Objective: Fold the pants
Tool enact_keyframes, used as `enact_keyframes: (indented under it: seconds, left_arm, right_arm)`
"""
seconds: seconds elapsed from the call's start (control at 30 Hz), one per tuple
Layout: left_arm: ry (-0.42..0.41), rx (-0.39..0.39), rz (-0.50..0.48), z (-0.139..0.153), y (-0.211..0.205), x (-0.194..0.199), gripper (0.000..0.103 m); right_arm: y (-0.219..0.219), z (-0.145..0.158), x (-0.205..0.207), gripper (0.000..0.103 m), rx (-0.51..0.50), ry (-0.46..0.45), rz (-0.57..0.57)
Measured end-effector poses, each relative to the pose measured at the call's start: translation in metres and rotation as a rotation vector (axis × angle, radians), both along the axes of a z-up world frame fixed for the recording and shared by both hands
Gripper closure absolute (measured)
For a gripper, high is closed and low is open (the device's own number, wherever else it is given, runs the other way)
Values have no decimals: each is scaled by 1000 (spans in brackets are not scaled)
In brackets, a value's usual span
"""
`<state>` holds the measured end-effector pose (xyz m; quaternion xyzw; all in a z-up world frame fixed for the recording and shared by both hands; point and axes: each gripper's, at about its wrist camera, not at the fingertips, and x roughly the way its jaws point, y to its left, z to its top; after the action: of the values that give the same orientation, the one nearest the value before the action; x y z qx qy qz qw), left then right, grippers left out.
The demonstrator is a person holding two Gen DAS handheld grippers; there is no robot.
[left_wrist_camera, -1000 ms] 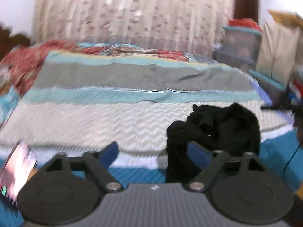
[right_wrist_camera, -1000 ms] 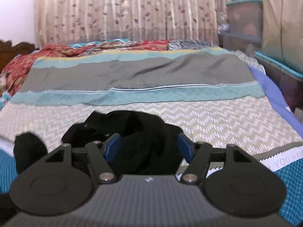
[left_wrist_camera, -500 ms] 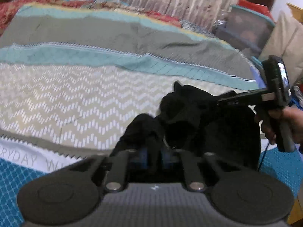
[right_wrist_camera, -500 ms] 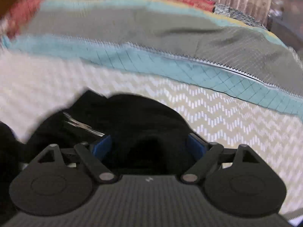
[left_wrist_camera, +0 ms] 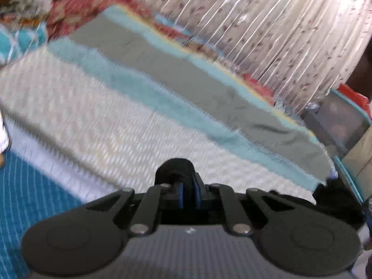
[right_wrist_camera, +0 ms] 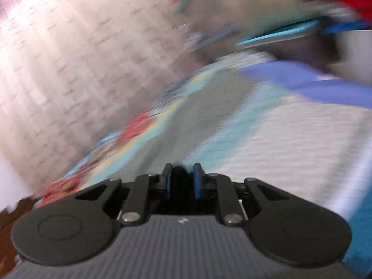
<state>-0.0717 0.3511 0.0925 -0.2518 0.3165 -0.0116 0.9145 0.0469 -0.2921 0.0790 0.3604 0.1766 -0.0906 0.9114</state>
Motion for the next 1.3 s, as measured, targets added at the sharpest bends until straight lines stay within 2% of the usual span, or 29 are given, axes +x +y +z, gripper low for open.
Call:
enact_keyframes:
  seconds: [0.07,0.13,0.2,0.23,0.3,0.37,0.43,0.5,0.53,0.63,0.7,0.73,0.8,0.87,0.97,1.03,1.07,1.13,1.17,1.2,1.23,1.27,1.3]
  left_arm:
    - [51,-24,-21,-12,6,6,95]
    - [72,-9,-17,-24,0,-5,95]
    - [83,-12,-9,-29,-2,-11,94]
    - [88,-23,-5,-31,-2,-11,94]
    - [92,-31,3,-32,-8,-14,92]
    - [90,-25,23,-32,-24,-17,89]
    - [85,-22,34,-31,-33,-18,85]
    - [83,-10,59,-32,-46,-16,63]
    - [81,-2,70,-33,-51,-13,58]
    - [81,1,68,-34,-57,-3,47]
    - [87,-6,70,-35,-58,4,31]
    - [86,-9,78,-36,-58,8,27]
    - [83,-17,92,-36,-56,12,25]
    - [74,-31,97,-35,-57,15,21]
    - [45,-22,68,-32,-63,21,11]
    - [53,0,16,-31,-73,32,6]
    - [61,10,-6,-31,-78,36,7]
    - [86,45,-39,-35,-91,47,18]
    - [99,66,-52,-38,-96,53,43]
    - [118,89,-63,-42,-100,61,75]
    - [147,110,-63,-46,-102,67,90]
    - [160,107,-65,-46,-100,71,93]
    - [149,93,-59,-42,-96,73,93]
  right_arm:
    - [-16,-23,-35,79,-16,102,-39]
    - [-26,-42,-68,77,-69,199,-96]
    - [-29,-52,-90,61,-153,276,-177]
    - [-31,-55,-101,59,-182,308,-227]
    - [-34,-58,-106,59,-166,304,-250]
    - [-29,-51,-104,59,-159,268,-221]
    - [-14,-38,-72,59,-190,235,-148]
    - [12,-26,-48,59,-230,193,-42]
    - [18,-21,-38,58,-251,175,7]
    - [59,-11,-1,44,-385,146,193]
    - [79,-9,24,33,-472,140,279]
    - [88,-11,38,32,-506,144,318]
    - [101,-14,58,32,-492,180,383]
    - [126,-16,67,31,-510,156,514]
    - [176,-28,76,28,-704,146,680]
    - [200,-40,84,28,-765,168,769]
    - [213,-47,90,28,-788,186,809]
    - [230,-62,101,28,-826,225,838]
    - [235,-69,110,30,-842,249,831]
    - [236,-74,118,41,-852,273,825]
    - [235,-78,129,59,-859,301,825]
    - [232,-80,141,96,-856,337,820]
    - [228,-73,149,100,-828,343,789]
